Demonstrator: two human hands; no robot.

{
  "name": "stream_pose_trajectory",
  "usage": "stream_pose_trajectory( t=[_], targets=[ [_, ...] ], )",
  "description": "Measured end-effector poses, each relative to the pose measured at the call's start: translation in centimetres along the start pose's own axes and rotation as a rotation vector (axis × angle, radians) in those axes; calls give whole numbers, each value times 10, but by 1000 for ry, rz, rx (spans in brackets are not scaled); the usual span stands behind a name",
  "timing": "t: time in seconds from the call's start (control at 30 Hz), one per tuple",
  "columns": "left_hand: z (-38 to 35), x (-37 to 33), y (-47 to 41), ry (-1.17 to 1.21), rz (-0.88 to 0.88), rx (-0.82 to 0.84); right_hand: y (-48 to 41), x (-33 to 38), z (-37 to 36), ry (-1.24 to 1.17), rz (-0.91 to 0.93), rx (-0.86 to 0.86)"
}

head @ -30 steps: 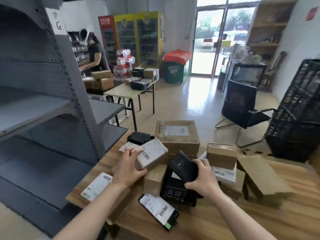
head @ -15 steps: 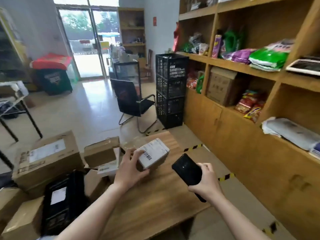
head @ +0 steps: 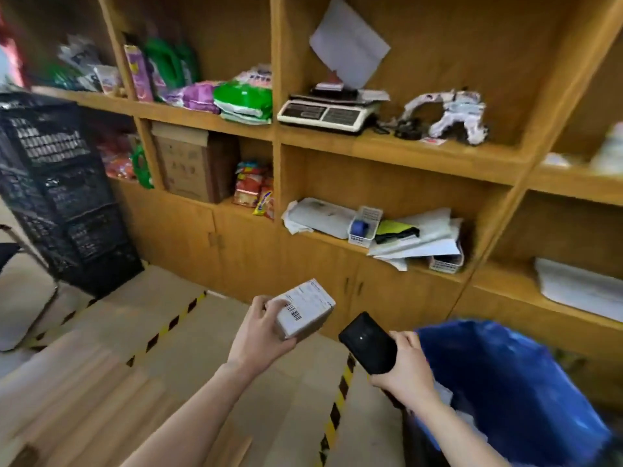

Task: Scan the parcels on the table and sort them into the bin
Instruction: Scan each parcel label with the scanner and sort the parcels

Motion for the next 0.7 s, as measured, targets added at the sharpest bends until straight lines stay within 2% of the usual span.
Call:
stream_pose_trajectory(
  t=[0.23,0.5,0.7],
  targets=[
    [-104,-47,-114,98,-205,217,-41,-72,41,-43,-259,-143],
    [-240,-144,-167,193,-398,497,-31,-185,85,-15,-580,-226],
    [-342,-213,-198,166,-493,627,-55,-279,121,-61,-697,-301]
  ],
)
Point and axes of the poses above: each hand's wrist, its own y-axis away from the middle knuckle, its own z-axis out of the back of the hand, x = y × z, the point moved 2 cm from there along -y, towards the middle knuckle, and after that the axes turned 2 degrees about -z, right-handed, at the moved point
